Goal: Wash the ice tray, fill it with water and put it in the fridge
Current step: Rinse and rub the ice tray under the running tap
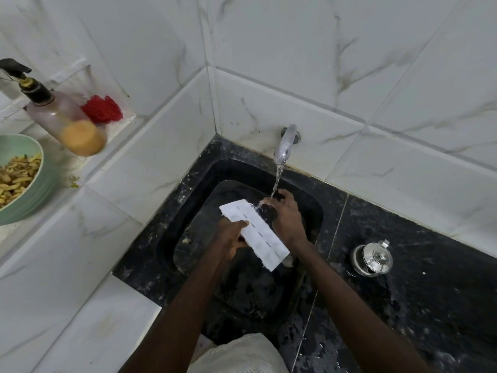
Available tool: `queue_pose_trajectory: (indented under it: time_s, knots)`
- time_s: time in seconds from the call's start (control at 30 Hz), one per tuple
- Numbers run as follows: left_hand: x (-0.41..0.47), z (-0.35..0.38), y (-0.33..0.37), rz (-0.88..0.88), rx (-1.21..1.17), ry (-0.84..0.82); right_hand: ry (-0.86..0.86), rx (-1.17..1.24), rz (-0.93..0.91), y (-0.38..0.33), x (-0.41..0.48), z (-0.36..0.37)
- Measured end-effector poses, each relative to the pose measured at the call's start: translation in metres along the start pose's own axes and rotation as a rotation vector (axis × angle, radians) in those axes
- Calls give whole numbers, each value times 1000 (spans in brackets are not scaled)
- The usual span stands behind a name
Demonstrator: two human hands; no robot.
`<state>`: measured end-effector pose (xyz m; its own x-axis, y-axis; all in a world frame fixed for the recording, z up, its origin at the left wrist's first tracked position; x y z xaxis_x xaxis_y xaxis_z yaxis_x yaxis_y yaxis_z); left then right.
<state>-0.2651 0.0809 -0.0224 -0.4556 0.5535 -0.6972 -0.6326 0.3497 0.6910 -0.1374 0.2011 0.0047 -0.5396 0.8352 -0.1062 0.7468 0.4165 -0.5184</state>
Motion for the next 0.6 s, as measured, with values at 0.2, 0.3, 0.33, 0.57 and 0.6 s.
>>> queue_pose_trajectory:
  time_s: [0.2,0.3,0.33,0.57,0.6]
  knots:
    - [4,-2,-5,23,87,142,-200,-144,111,12,-11,15]
    - [3,1,-11,2,96,86,-321,-203,121,13,-15,22]
    - [2,3,-12,-7,90,63,-322,-195,125,13,-16,23]
    - [-4,12,-13,-32,103,-82,-246,-86,73,12,-9,15]
    - [-5,12,-12,-28,110,-87,-244,-79,51,11,-10,14]
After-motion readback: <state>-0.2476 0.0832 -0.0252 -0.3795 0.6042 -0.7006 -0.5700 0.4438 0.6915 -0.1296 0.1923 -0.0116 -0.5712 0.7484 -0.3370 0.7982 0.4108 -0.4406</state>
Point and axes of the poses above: each hand's wrist, its own x-axis towards the middle knuckle, its own z-axis out of the palm, y = z × x, the point moved 3 cm from there along x, towards the middle knuckle, and after that the axes turned 5 degrees about y, right-handed, at the moved point
